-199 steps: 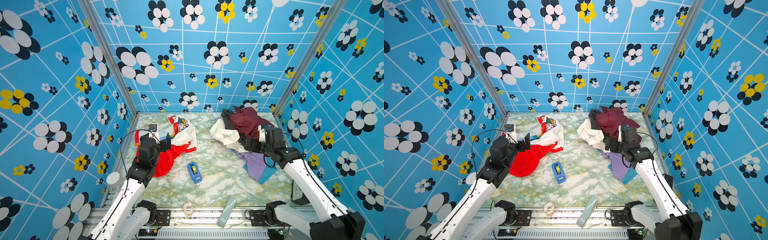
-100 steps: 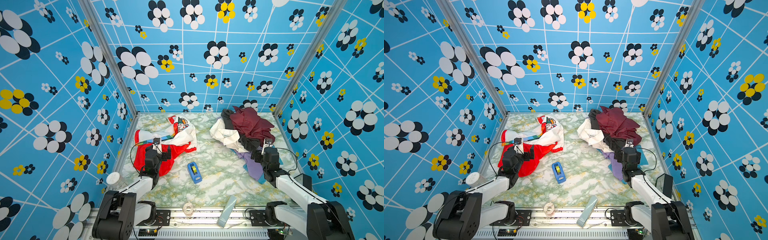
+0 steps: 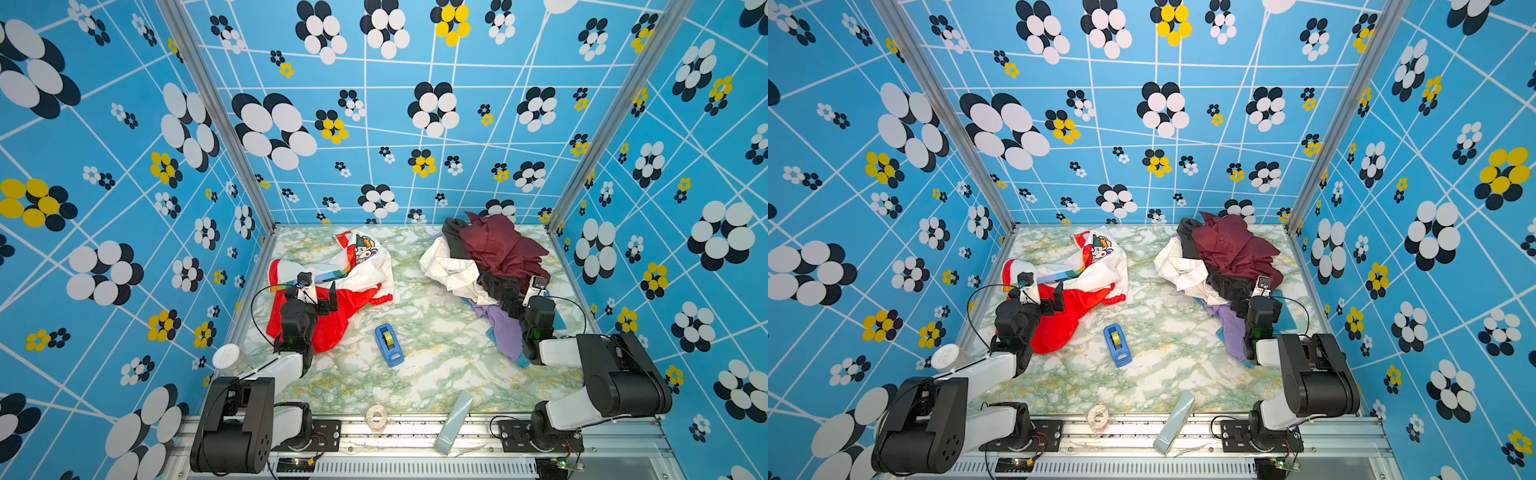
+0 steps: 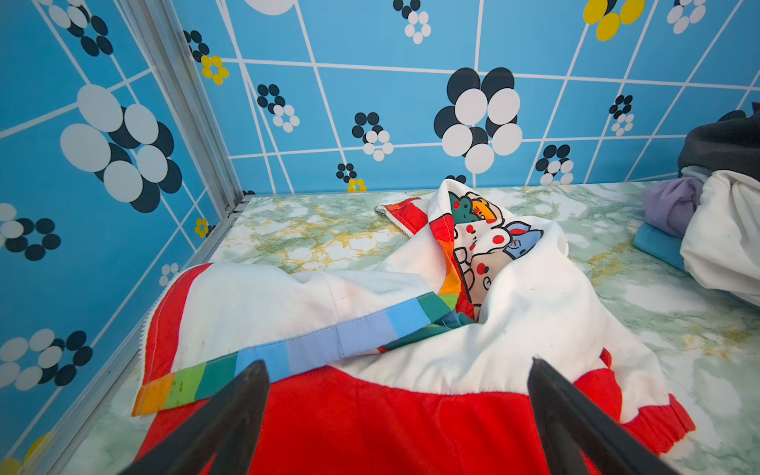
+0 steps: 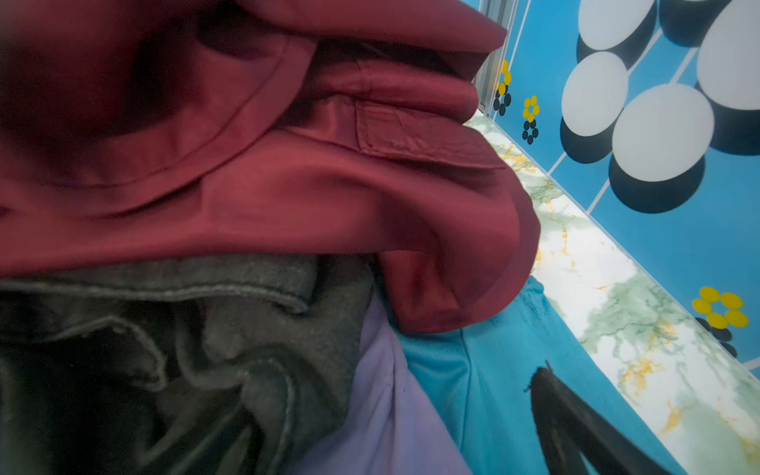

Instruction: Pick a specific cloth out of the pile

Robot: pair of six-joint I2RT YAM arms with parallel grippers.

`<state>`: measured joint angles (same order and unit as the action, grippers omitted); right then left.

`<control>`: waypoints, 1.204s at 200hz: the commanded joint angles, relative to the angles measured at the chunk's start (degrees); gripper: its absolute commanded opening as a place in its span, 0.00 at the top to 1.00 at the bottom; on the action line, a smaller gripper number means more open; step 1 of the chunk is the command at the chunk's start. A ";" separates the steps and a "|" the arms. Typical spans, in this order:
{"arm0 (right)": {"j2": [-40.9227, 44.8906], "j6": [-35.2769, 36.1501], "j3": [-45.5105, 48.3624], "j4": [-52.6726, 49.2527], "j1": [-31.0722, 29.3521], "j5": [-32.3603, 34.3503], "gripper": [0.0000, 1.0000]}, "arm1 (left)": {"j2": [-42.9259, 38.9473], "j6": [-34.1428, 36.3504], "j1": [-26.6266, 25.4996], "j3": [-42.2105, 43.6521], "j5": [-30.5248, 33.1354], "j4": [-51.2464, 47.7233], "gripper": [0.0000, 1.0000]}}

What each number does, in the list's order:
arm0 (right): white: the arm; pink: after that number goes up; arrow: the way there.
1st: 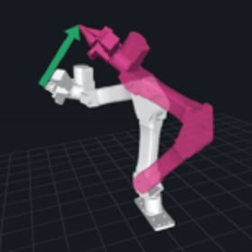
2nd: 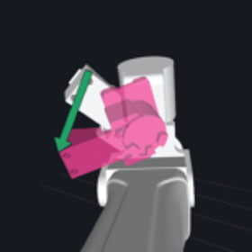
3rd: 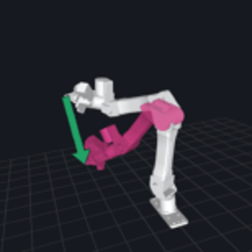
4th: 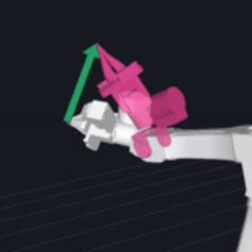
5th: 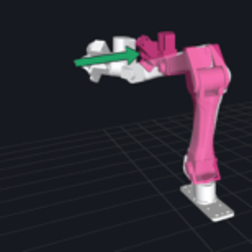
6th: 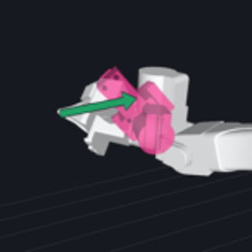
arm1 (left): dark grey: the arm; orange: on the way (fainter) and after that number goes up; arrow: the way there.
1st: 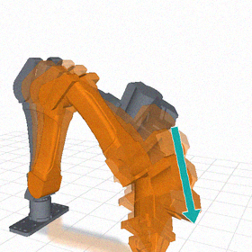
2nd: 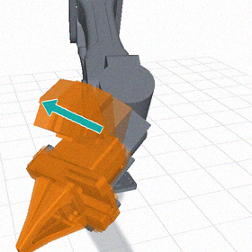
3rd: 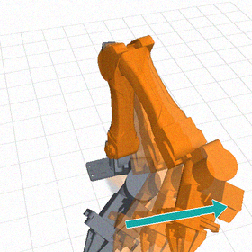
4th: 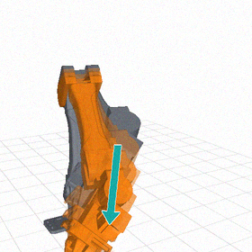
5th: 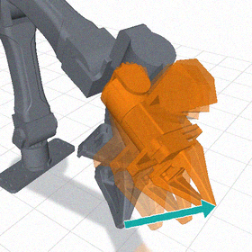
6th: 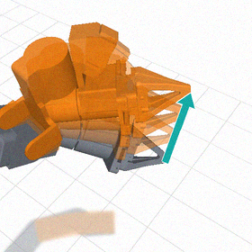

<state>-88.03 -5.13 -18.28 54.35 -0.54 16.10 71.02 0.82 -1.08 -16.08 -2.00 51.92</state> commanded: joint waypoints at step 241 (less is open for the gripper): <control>-1.18 2.21 -2.42 0.85 0.45 -7.53 0.01 | 17.56 -1.00 1.43 -6.12 -3.03 -0.07 0.01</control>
<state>-88.79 -3.77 -19.40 57.06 -0.34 10.61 89.14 -0.62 0.67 -22.15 -4.75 52.56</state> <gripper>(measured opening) 0.991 0.992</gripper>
